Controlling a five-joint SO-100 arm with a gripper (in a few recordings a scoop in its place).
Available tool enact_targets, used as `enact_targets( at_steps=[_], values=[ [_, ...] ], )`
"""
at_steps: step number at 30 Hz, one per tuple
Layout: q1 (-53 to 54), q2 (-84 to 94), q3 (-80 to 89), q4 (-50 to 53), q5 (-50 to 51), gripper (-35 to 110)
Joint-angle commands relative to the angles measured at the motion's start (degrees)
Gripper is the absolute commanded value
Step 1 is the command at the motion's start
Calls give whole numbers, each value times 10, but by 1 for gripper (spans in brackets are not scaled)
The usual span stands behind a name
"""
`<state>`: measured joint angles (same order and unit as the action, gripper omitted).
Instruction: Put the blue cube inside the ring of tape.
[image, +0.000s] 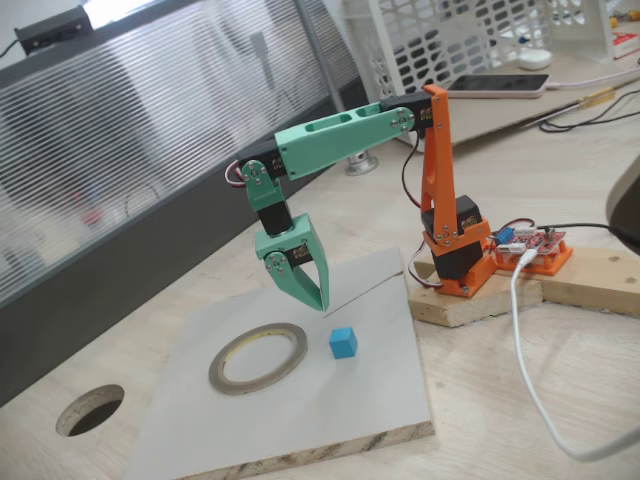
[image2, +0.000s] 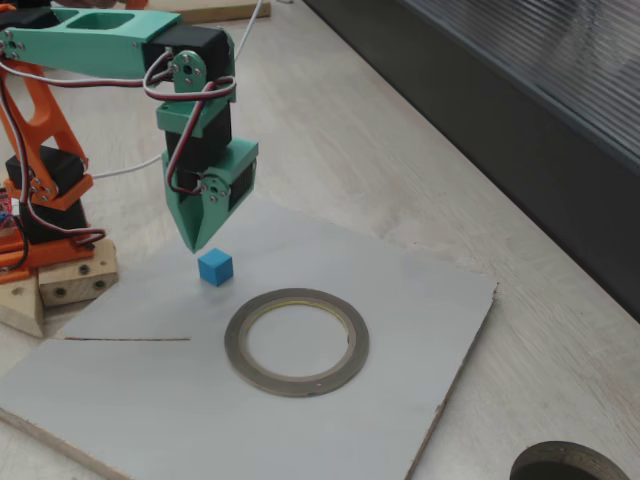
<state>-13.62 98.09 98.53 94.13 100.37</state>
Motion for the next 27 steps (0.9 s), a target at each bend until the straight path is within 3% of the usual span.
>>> enact_targets(
  at_steps=[1, 13, 22, 27],
  values=[
    [-9, 2, -6, 8, 7, -1],
    [-9, 2, -5, 13, 3, 3],
    [-9, 2, -5, 22, 8, 41],
    [-9, 2, -8, 136, 7, 58]
  ],
)
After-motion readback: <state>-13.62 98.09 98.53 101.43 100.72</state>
